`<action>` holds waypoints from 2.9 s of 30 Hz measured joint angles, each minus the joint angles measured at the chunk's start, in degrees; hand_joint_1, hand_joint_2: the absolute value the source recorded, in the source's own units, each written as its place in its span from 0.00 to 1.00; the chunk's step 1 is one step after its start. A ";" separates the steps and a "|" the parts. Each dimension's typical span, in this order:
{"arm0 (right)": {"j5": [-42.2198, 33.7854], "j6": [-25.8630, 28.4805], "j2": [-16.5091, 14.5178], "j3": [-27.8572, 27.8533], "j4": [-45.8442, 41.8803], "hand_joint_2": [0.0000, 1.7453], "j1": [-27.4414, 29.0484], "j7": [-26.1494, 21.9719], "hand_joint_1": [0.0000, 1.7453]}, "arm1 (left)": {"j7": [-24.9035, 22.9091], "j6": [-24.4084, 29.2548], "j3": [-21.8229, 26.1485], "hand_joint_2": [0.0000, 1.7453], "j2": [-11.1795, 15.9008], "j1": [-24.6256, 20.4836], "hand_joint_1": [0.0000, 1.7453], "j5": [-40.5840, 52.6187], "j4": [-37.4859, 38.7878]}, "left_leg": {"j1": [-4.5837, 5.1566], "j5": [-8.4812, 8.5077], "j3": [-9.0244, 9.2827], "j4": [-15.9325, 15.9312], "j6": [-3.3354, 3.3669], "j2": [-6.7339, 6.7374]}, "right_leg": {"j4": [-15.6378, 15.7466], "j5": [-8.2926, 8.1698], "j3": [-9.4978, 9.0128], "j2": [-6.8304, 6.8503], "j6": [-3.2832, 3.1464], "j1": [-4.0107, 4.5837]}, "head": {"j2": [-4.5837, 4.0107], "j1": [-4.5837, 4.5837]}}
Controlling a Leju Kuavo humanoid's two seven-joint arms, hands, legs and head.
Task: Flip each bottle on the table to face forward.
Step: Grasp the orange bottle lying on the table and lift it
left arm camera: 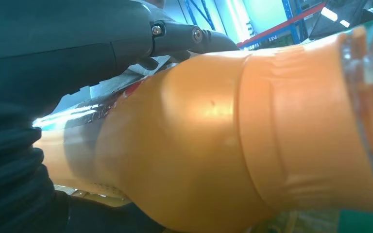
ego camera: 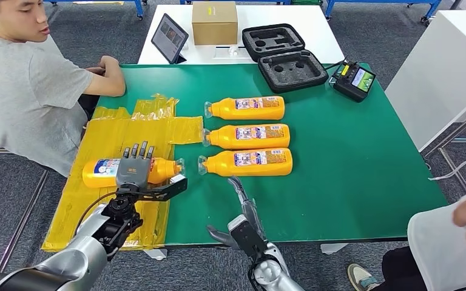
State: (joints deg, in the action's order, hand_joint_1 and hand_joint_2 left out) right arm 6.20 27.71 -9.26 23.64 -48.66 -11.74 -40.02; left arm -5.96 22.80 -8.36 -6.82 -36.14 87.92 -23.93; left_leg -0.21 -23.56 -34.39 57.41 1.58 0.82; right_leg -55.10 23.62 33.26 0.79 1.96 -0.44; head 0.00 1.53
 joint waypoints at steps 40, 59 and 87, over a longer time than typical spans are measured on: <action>2.24 4.99 1.36 -1.00 -3.54 1.00 3.18 -0.01 0.00 | 1.06 -4.01 -17.30 0.75 6.85 22.49 0.00 -1.21 -43.75 | 0.00 -0.01 -0.44 0.01 0.00 -0.02 | 0.00 0.03 0.45 0.04 0.00 0.00 | 0.00 0.01; 35.82 12.04 2.02 -8.26 -6.66 1.00 3.66 0.38 0.00 | 39.74 16.97 -8.62 1.00 -0.26 30.09 0.00 -38.94 -53.12 | 0.04 -0.01 -0.60 0.03 0.01 -0.03 | 0.01 0.01 0.61 0.08 0.02 -0.02 | 0.00 0.01; 77.00 12.06 1.74 -36.45 -3.88 1.00 -2.58 7.21 0.00 | 43.68 11.67 -13.78 1.00 -1.38 29.94 0.00 -55.36 -50.90 | 0.08 0.10 -0.76 0.04 0.16 -0.10 | 0.02 -0.08 0.71 0.28 0.14 -0.04 | 0.00 0.02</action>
State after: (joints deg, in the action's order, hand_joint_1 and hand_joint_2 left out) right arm 83.20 39.78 -7.52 -12.81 -52.54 -14.32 -32.81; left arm 37.72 34.47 -22.14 -8.20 -6.20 32.56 -74.83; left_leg -0.13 -23.46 -35.15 57.45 1.73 0.72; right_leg -55.09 23.54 33.97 1.07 2.10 -0.48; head 0.00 1.55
